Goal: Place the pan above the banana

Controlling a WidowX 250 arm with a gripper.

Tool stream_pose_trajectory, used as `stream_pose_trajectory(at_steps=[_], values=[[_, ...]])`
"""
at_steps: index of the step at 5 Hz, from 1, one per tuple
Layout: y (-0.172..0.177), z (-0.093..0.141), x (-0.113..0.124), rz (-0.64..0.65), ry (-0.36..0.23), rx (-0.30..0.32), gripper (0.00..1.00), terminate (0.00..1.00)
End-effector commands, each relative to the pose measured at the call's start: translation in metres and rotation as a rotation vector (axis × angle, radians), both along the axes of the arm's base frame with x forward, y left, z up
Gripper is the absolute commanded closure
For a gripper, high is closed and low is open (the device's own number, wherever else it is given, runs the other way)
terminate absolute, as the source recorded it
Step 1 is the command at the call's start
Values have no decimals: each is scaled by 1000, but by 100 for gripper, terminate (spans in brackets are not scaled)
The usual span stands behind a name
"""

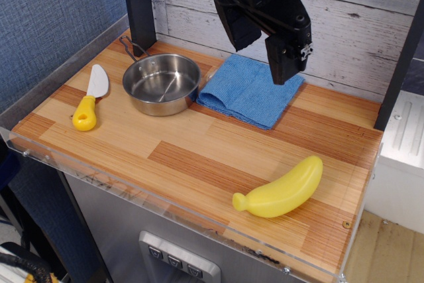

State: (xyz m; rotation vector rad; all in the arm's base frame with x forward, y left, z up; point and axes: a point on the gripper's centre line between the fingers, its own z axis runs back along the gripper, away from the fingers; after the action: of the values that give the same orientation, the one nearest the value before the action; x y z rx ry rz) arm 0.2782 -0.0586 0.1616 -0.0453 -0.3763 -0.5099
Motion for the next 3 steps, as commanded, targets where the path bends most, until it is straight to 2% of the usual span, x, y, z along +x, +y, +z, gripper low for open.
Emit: stream_pose_trajectory(at_steps=[1,3], values=[[0,0,0,0,0,0,0,0],[26,4,21,-1,4,37,0,0]])
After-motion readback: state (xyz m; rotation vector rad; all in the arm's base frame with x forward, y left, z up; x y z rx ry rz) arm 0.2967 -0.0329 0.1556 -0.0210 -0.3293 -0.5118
